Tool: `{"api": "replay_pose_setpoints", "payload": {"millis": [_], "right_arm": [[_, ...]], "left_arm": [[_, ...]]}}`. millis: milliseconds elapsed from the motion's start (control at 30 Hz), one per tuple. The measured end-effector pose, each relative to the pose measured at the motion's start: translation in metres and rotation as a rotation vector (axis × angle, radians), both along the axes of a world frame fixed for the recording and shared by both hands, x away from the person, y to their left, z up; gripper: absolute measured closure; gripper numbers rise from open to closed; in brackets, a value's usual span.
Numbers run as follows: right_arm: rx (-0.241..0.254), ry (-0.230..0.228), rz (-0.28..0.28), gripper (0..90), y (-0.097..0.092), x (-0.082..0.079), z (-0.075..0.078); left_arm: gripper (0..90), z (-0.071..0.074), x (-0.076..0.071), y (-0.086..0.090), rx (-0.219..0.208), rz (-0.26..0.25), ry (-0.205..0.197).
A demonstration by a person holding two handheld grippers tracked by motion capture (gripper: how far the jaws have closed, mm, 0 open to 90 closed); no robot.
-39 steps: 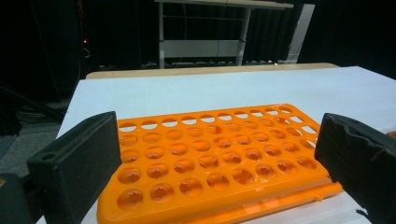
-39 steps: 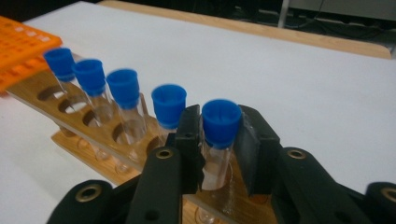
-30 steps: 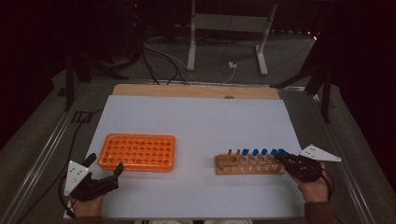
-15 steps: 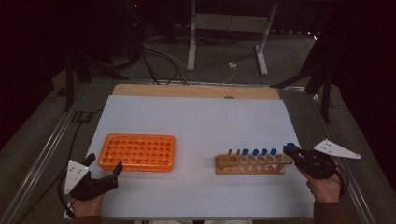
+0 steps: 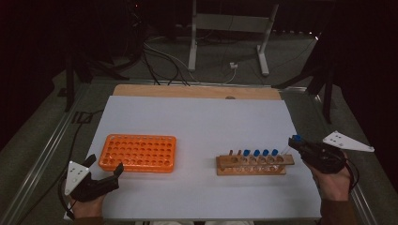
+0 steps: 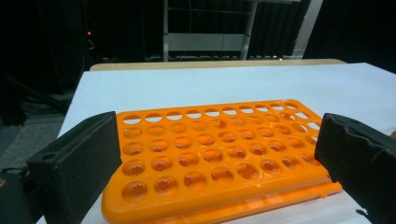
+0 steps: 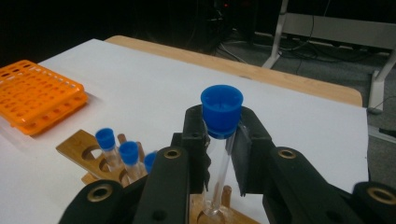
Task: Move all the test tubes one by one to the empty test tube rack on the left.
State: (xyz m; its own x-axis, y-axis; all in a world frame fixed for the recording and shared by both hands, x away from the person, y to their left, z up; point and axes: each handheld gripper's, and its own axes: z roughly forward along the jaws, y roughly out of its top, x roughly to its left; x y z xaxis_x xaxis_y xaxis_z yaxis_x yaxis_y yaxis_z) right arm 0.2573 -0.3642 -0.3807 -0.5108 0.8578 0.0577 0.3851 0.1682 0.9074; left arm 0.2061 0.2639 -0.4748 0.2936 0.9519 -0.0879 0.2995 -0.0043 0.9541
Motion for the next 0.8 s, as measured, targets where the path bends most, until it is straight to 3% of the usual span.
{"api": "replay_pose_setpoints", "payload": {"millis": [100, 333, 667, 800], "right_arm": [[0.005, -0.041, 0.007, 76.8, 0.002, 0.000, 0.008], [0.018, -0.073, 0.014, 76.9, 0.010, 0.006, 0.015], [0.035, -0.091, 0.088, 76.9, 0.042, 0.020, 0.020], [0.020, -0.082, 0.142, 76.8, 0.068, 0.026, 0.023]], "left_arm": [[1.5, 0.000, 0.001, 0.000, -0.007, -0.011, 0.017], [1.7, 0.003, 0.002, -0.006, -0.016, -0.037, 0.011], [1.7, 0.023, 0.009, -0.033, -0.011, -0.151, -0.020], [1.7, 0.031, 0.015, -0.048, -0.004, -0.202, -0.032]]}}
